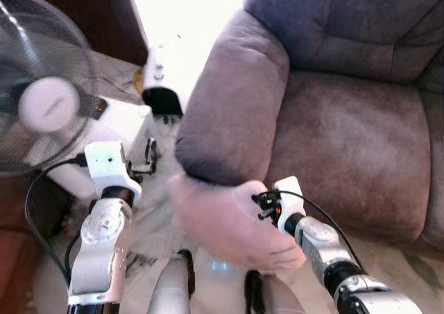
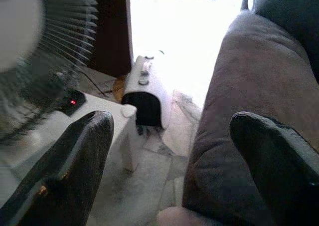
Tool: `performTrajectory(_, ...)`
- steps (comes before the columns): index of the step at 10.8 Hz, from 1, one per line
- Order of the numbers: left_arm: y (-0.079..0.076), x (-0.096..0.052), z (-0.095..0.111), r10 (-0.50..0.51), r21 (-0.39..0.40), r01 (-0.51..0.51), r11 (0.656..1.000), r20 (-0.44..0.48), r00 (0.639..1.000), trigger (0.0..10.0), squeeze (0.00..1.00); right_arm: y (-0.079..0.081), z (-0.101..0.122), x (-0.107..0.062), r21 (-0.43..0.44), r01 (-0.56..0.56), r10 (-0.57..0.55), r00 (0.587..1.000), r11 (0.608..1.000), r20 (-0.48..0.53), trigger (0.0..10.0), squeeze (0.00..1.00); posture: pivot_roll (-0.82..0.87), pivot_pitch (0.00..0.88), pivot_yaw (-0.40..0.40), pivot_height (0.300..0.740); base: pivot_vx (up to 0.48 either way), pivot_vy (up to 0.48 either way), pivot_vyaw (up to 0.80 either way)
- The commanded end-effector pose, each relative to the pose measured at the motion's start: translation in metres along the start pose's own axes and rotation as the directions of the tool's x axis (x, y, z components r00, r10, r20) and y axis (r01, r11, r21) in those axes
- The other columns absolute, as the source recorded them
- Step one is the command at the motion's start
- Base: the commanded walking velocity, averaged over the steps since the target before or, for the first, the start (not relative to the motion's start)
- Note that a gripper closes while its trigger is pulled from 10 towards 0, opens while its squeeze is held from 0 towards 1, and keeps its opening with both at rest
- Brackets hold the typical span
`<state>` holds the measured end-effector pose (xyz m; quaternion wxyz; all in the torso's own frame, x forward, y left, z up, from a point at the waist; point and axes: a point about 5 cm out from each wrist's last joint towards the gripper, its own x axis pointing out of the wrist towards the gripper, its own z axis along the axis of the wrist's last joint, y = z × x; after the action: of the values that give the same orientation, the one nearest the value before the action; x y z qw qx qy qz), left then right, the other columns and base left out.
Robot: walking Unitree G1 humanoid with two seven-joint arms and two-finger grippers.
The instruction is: Move the pillow to the sofa from floor
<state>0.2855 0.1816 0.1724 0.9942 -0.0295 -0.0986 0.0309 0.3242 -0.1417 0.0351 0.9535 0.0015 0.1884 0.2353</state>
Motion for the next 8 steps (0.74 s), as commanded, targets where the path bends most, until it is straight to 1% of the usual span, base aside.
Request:
performTrajectory(1, 0.004, -0.002, -0.003, 0.011, 0.009, -0.010, 1.000, -0.009, 1.000, 10.0, 0.00, -0.003, 0.025, 0.002, -0.017, 0.015, -0.012, 0.991, 1.000, 0.136, 10.0, 0.00, 0.23, 0.233, -0.026, 0.740, 0.000, 0.000, 0.00)
performTrajectory(4, 0.007, -0.001, -0.005, 0.012, 0.009, -0.012, 1.000, -0.021, 1.000, 10.0, 0.00, -0.005, 0.026, 0.002, -0.009, 0.031, -0.029, 0.989, 0.999, 0.144, 10.0, 0.00, 0.23, 0.225, -0.018, 0.740, 0.000, 0.000, 0.00)
performTrajectory(8, 0.008, 0.002, -0.005, 0.017, 0.015, -0.017, 1.000, -0.017, 1.000, 10.0, 0.00, -0.007, 0.035, 0.003, -0.013, 0.050, -0.047, 0.984, 0.999, 0.171, 10.0, 0.00, 0.23, 0.222, -0.019, 0.740, 0.000, 0.000, 0.00)
